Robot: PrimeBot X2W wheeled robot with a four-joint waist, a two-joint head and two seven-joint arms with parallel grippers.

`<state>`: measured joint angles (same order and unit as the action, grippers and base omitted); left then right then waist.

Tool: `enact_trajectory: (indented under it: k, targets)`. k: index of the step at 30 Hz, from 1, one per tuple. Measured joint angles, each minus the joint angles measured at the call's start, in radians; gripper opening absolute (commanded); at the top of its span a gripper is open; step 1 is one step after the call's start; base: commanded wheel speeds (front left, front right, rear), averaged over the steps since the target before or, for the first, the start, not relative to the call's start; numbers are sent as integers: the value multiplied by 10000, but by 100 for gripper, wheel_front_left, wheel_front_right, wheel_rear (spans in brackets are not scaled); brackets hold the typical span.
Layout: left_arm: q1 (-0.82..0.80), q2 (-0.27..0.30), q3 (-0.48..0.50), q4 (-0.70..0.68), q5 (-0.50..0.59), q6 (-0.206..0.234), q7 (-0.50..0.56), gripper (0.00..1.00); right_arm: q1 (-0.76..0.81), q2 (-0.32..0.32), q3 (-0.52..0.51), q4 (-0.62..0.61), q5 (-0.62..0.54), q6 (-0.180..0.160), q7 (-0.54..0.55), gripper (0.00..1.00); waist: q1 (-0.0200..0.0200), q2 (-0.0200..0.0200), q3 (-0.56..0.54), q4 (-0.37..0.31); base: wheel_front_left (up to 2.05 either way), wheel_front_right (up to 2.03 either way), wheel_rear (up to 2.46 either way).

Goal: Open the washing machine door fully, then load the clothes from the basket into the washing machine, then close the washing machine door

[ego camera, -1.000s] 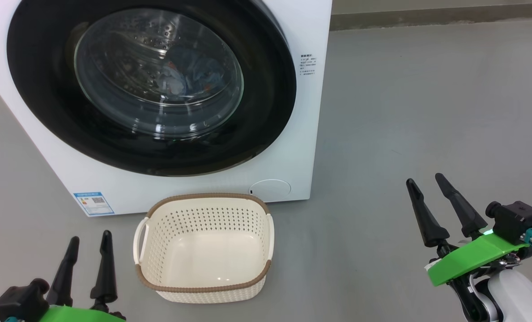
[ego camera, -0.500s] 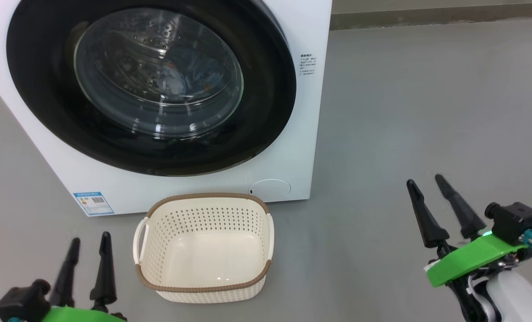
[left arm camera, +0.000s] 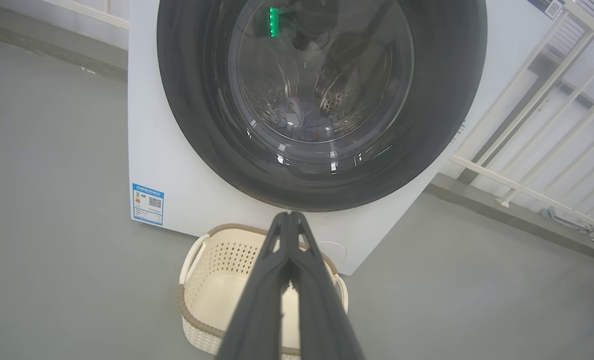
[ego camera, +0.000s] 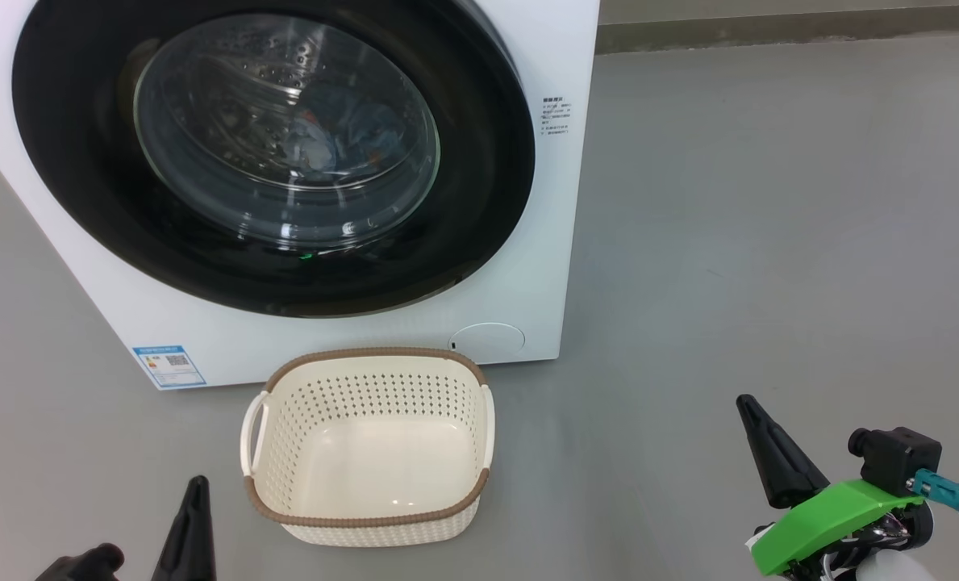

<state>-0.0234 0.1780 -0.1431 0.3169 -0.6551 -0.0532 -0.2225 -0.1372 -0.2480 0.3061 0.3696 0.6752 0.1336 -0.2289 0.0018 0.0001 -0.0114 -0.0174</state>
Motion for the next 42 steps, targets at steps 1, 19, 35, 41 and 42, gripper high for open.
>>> enact_trajectory:
  k: [1,19,35,41,42]
  targets:
    - [0,-12,15,0,-59,0,50,0,0,21,-40,-6,81,0,10,0,-6,0,7,1,0,0,0]
    - [-8,-201,359,-8,-1530,-92,529,0,2,314,-669,-142,1499,-2,529,0,-15,0,41,29,0,0,0]
    - [-19,-395,652,-35,-2824,-180,1005,0,18,571,-1252,-257,2767,-2,963,0,-16,0,58,52,0,0,0]
    - [-40,-458,788,-63,-3239,-211,1179,0,21,663,-1492,-313,3275,-2,1145,0,-16,0,65,61,0,0,0]
    - [-49,-474,798,-69,-3342,-219,1185,0,23,679,-1521,-318,3335,-2,1150,0,-16,-1,66,63,0,0,0]
